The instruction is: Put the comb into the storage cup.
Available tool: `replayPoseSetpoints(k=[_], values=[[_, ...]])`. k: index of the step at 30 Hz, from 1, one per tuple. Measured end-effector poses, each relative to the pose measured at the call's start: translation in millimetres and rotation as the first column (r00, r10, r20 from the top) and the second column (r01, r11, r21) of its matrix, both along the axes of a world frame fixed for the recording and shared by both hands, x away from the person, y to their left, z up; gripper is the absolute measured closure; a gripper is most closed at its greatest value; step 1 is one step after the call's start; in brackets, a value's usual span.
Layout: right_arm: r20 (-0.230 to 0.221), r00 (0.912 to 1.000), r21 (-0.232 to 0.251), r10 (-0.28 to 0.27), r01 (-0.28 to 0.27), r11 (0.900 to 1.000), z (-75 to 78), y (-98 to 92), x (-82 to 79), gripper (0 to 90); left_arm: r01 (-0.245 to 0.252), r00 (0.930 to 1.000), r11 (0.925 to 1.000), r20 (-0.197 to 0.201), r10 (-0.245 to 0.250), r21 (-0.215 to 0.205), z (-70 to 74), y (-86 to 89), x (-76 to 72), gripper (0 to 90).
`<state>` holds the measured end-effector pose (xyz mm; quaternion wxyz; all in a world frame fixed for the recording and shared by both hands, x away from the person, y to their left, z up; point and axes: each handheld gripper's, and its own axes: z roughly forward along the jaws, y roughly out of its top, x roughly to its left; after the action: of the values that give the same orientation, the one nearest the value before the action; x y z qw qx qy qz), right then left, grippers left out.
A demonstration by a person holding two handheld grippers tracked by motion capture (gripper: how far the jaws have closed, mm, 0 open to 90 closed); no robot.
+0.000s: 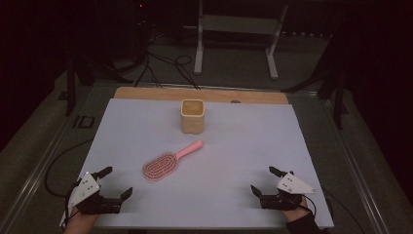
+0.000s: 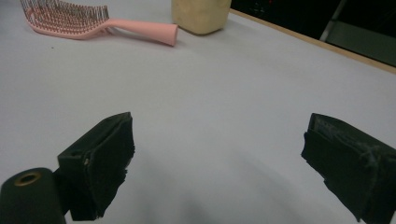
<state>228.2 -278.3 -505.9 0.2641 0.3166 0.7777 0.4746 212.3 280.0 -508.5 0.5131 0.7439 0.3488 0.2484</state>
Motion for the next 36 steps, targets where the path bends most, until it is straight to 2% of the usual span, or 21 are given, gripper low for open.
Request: replayPoseSetpoints(k=[4, 7, 14, 20, 22, 25, 28, 36], values=[[0.010, 0.9999, 0.002, 0.007, -0.007, 1.000, -0.1, 0.3, -1.9, 8.9, -0.002, 0.9999, 1.0000, 0.011, 0.002, 0.005, 1.9, -1.6, -0.4, 0.0], [0.012, 0.9999, 0.006, 0.003, -0.003, 1.000, 0.1, -0.8, -1.7, 8.9, -0.002, 1.0000, 0.9999, 0.002, 0.002, 0.017, 0.9, -2.7, -0.3, 0.0], [0.006, 1.0000, 0.001, -0.006, 0.006, 1.000, 0.9, -1.4, -2.6, 8.9, 0.005, 1.0000, 1.0000, 0.000, -0.005, 0.002, 1.5, -1.4, -0.2, 0.0], [0.032, 0.9995, 0.014, -0.005, 0.005, 1.000, 4.8, 0.7, -4.9, 8.9, 0.024, 0.9997, 0.9997, -0.008, -0.024, 0.006, 2.3, -4.0, -1.1, 0.0], [0.021, 0.9998, 0.011, -0.005, 0.005, 1.000, 3.5, 0.6, -4.6, 8.9, 0.027, 0.9996, 0.9996, -0.009, -0.027, 0.002, 3.1, -4.4, -0.7, 0.0], [0.030, 0.9995, 0.023, -0.009, 0.008, 1.000, 4.7, -0.1, -5.0, 8.9, 0.036, 0.9993, 0.9991, -0.005, -0.036, 0.020, 3.9, -6.7, -1.6, 0.0], [0.035, 0.9993, 0.023, -0.009, 0.008, 1.000, 4.7, 0.0, -6.1, 8.9, 0.040, 0.9992, 0.9992, -0.006, -0.040, 0.002, 5.7, -8.0, -1.7, 0.0], [0.032, 0.9994, 0.024, -0.015, 0.014, 1.000, 5.0, -0.8, -6.4, 8.9, 0.054, 0.9985, 0.9985, 0.000, -0.054, 0.003, 11.3, -13.1, -2.0, 0.0]])
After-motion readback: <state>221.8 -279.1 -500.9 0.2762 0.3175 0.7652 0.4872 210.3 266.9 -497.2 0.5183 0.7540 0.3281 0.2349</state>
